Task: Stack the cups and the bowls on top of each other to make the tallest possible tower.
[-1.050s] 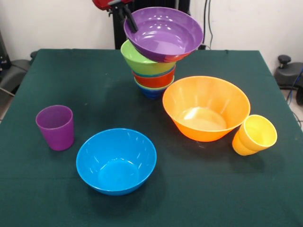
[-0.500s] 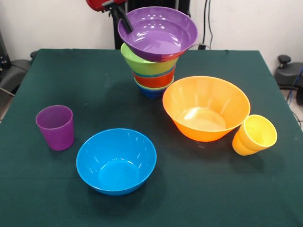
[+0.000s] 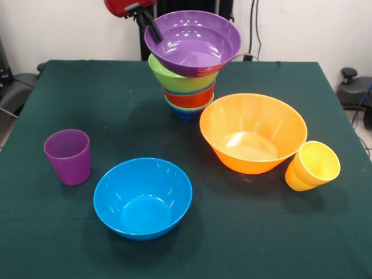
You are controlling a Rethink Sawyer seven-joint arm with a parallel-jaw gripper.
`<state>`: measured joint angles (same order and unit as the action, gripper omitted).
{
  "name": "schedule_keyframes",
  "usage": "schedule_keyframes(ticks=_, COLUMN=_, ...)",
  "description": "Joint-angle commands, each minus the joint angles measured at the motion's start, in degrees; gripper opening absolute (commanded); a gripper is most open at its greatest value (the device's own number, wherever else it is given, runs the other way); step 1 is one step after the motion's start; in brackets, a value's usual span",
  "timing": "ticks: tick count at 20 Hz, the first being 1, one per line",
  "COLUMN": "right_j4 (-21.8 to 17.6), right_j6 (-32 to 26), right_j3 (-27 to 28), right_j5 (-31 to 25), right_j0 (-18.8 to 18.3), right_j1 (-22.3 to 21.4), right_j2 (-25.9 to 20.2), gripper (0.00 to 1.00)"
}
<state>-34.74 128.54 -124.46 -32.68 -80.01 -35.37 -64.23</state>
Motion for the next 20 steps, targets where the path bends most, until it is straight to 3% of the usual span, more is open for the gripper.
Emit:
schedule_keyframes(ticks=1, right_j4=-5.18, right_j6=-11.85, right_j3=-2.51, right_j5=0.89, right_j0=0.85, right_j1=3.00, right_j2=-0.28, gripper=0.00)
schedule_keyframes(ticks=20, right_j4=-5.90, right_j6=-10.88, right_j3=-5.54, right_j5=1.05, right_j0=-2.08, right_j1=3.05, right_j2=-2.54, gripper=0.00)
